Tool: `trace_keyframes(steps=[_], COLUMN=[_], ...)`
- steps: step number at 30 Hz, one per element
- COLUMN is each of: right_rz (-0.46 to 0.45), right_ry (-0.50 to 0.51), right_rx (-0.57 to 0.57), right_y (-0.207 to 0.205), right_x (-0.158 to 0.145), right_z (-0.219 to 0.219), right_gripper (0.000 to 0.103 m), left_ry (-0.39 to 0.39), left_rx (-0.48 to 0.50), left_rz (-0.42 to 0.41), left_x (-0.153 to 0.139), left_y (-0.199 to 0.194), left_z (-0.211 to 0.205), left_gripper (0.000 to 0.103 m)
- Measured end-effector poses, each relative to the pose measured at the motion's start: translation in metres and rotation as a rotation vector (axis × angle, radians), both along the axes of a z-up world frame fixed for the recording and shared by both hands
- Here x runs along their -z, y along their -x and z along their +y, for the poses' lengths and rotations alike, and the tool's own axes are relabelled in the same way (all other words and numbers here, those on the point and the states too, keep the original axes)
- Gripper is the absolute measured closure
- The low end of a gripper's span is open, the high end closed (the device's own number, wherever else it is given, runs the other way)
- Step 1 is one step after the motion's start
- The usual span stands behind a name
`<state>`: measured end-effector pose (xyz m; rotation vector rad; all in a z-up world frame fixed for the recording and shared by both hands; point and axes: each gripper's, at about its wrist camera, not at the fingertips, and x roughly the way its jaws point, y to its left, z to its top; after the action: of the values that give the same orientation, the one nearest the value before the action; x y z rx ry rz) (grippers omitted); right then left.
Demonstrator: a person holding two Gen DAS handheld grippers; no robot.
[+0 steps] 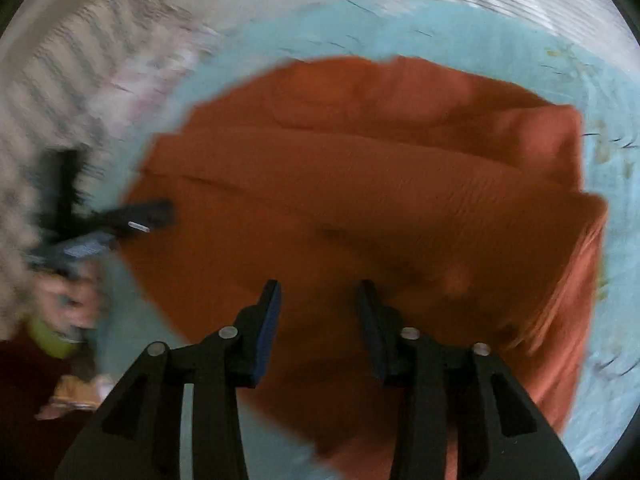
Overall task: Fold small clothes
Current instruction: 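Fold the hem up toward the collar with both grippers and release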
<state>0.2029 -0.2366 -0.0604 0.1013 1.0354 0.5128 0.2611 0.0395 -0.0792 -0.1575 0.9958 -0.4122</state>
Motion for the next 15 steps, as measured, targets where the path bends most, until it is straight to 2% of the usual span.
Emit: trace_keyframes(steps=[2,3,7,8,10,11,13,15], right_rz=[-0.016,-0.038,-0.110,-0.120,-0.139,-0.139,-0.145,-0.162], right_ry=[-0.005,-0.007,-0.052,-0.064,-0.115,-0.135,-0.160,-0.188], right_rx=[0.054,0.123,0.359,0.396,0.500,0.537,0.575,0.579], right_y=[-0.014,-0.023,-0.046,-0.047,-0.046,-0.044,-0.034,-0.016], right_x=[-0.001,-0.004,-0.016,-0.017,-0.020,-0.019,-0.025,-0.029], right_z=[-0.014,-0.027,-0.072,-0.081,-0.104,-0.113,-0.120,-0.120], right_gripper=[0.071,0.071,0.069,0.069,0.069,0.068,0.067,0.060], left_ry=[-0.009,-0.010,-0.001,-0.020,-0.075,-0.091,-0.090,-0.048], left_rx=[-0.015,-0.030,-0.123,-0.159,-0.235,-0.271,-0.337,-0.379], left_rz=[0.005,0.007,-0.022,-0.042,-0.081,-0.102,-0.105,-0.099], left_x=[0.000,0.000,-0.013,-0.019,-0.028,-0.032,-0.037,-0.039], left_y=[-0.018,-0.028,-0.074,-0.085,-0.098,-0.103,-0.106,-0.099], left_z=[0.006,0.012,0.038,0.042,0.052,0.058,0.073,0.085], left_gripper=[0.080,0.086,0.085,0.084,0.070,0.070,0.064,0.056])
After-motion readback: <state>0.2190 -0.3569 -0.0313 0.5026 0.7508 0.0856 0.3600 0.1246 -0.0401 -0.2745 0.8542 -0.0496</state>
